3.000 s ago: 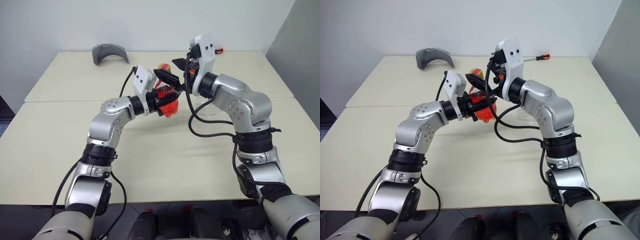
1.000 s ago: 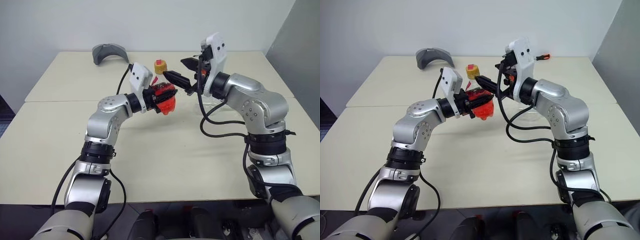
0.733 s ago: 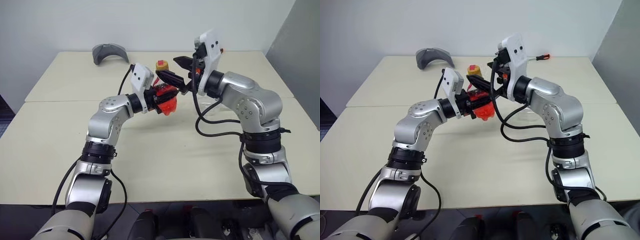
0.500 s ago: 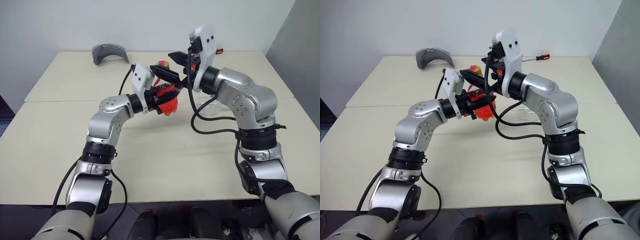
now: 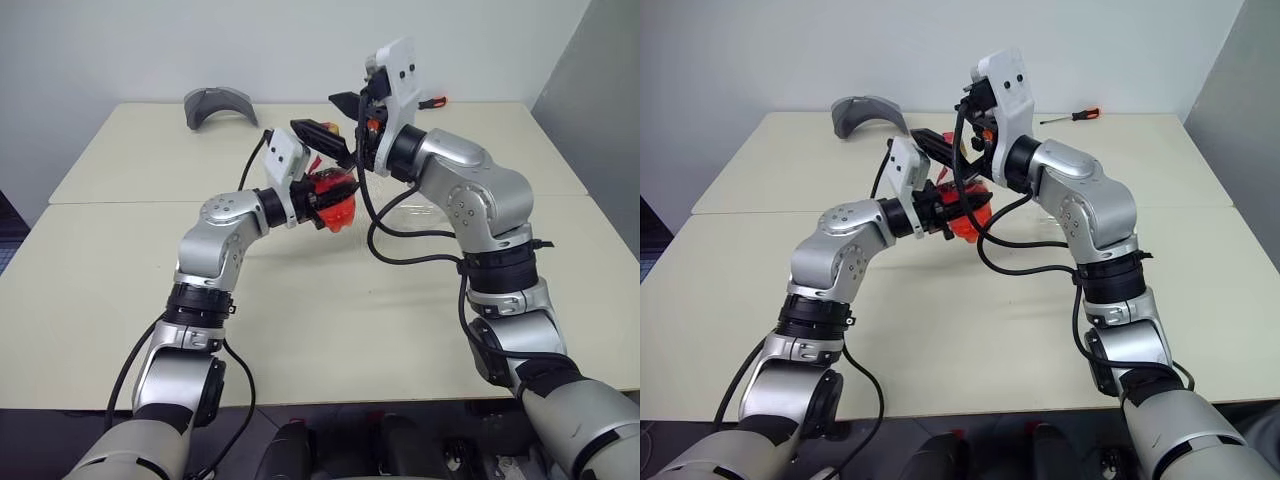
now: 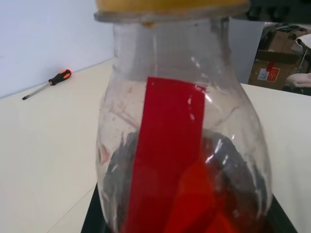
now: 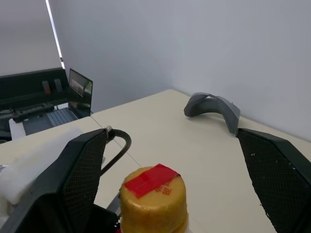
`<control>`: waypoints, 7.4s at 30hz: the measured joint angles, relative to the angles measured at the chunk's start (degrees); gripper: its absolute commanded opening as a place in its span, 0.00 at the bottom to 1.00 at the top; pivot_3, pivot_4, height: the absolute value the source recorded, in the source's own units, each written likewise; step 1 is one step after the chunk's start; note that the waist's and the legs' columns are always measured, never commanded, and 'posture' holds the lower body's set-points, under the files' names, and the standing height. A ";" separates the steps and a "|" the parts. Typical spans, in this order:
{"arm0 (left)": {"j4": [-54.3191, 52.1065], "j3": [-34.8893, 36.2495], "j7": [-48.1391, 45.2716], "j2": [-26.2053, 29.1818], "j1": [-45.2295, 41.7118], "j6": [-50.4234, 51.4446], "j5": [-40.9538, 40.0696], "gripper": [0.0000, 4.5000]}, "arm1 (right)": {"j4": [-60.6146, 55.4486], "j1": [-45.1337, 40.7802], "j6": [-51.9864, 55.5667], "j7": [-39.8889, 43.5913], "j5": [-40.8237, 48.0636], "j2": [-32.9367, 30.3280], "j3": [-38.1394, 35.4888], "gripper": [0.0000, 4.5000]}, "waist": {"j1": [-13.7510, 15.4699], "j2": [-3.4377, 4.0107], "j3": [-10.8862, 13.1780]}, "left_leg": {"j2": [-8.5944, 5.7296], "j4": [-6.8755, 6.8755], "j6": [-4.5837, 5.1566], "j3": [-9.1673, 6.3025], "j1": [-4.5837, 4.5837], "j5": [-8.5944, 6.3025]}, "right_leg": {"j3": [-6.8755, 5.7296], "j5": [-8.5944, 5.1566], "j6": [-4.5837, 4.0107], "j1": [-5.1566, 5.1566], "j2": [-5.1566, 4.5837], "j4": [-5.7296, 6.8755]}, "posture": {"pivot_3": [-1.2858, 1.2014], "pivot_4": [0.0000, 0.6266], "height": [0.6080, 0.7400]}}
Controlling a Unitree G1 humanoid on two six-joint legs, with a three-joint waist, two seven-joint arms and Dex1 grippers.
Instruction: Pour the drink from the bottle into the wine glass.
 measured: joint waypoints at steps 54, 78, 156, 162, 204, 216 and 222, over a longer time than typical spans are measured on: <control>1.52 -0.75 -0.62 -0.57 -0.81 -0.32 0.21 0.28 | -11.89 6.47 12.46 4.47 11.37 -9.76 -4.07 1.00 | 0.13 0.00 0.00 | 0.00 0.01 0.01 -0.01 -0.03 -0.01 | -0.01 0.00 0.00 0.02 -0.01 -0.02 | 0.52 0.24 1.00; -1.45 -0.75 -0.96 0.18 0.63 0.64 0.06 0.28 | -4.37 4.19 7.16 4.00 9.05 -4.99 -1.95 1.00 | 0.10 0.00 0.00 | -0.01 0.01 0.01 -0.01 -0.01 0.00 | -0.01 0.00 0.00 0.01 -0.01 -0.01 | 0.52 0.24 1.00; -24.99 -5.34 1.28 1.94 17.96 9.52 -7.68 0.28 | -28.87 47.44 3.83 -23.88 -4.45 -3.02 -10.94 0.27 | 0.10 0.03 -0.01 | 0.07 -0.05 0.09 0.05 0.15 -0.05 | 0.08 -0.01 0.02 0.20 0.10 -0.02 | 0.52 0.24 1.00; -24.66 -5.45 1.61 1.70 17.79 9.50 -7.02 0.28 | -22.26 45.62 -3.08 -26.08 -6.80 2.42 -8.23 0.27 | 0.18 0.03 -0.01 | 0.05 -0.03 0.02 0.05 0.14 -0.01 | 0.07 -0.01 0.02 0.20 0.08 -0.05 | 0.52 0.24 1.00; -1.31 11.57 34.12 -2.12 14.09 -6.14 5.75 0.28 | -31.55 28.17 10.57 0.64 5.92 -14.50 3.85 1.00 | 0.34 -0.01 -0.03 | -0.03 0.04 0.17 -0.06 0.11 -0.10 | -0.04 0.00 0.02 0.25 0.00 -0.11 | 0.52 0.24 1.00; 17.51 15.52 42.75 -2.67 9.75 -21.83 10.17 0.28 | -22.82 24.67 2.37 1.33 1.11 -9.25 8.61 1.00 | 0.39 -0.05 -0.05 | -0.06 0.06 0.01 -0.09 0.07 -0.01 | -0.06 0.01 0.02 0.17 -0.05 -0.08 | 0.52 0.24 1.00; 21.42 15.48 44.43 -3.42 9.74 -26.50 11.53 0.28 | -22.28 24.22 2.25 1.24 0.07 -8.61 8.58 1.00 | 0.36 -0.06 -0.06 | -0.06 0.05 0.01 -0.07 0.07 -0.01 | -0.05 0.01 0.02 0.16 -0.05 -0.06 | 0.52 0.24 1.00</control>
